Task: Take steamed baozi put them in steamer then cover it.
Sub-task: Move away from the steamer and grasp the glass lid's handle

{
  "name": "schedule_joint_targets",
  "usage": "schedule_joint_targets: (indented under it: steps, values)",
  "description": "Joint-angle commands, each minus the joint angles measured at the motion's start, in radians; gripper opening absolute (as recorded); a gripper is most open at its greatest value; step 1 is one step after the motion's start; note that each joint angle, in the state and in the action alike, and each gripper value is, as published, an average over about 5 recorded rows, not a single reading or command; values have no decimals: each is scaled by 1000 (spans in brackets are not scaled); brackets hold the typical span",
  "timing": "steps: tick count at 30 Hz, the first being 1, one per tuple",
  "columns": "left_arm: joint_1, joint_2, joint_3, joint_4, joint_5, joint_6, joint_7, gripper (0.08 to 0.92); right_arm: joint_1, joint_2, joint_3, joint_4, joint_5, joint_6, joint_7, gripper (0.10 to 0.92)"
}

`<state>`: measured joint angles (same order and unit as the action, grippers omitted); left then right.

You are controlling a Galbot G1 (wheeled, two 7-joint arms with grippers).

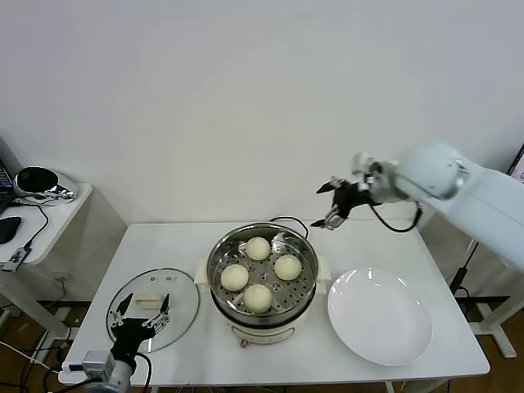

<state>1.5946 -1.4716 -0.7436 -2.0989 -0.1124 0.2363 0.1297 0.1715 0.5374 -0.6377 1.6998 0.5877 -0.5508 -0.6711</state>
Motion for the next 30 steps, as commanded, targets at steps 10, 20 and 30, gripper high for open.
schedule_joint_targets:
  steps: [10, 20, 30]
  values:
    - [-28, 26, 33, -3, 71, -71, -37, 823, -1379, 158, 1361, 152, 24, 345, 376, 823]
    - [-54, 67, 10, 35, 258, -113, -18, 823, -1673, 596, 1466, 141, 12, 585, 471, 823]
    - [7, 143, 41, 100, 976, -313, -128, 823, -1720, 700, 1446, 121, 10, 596, 501, 823]
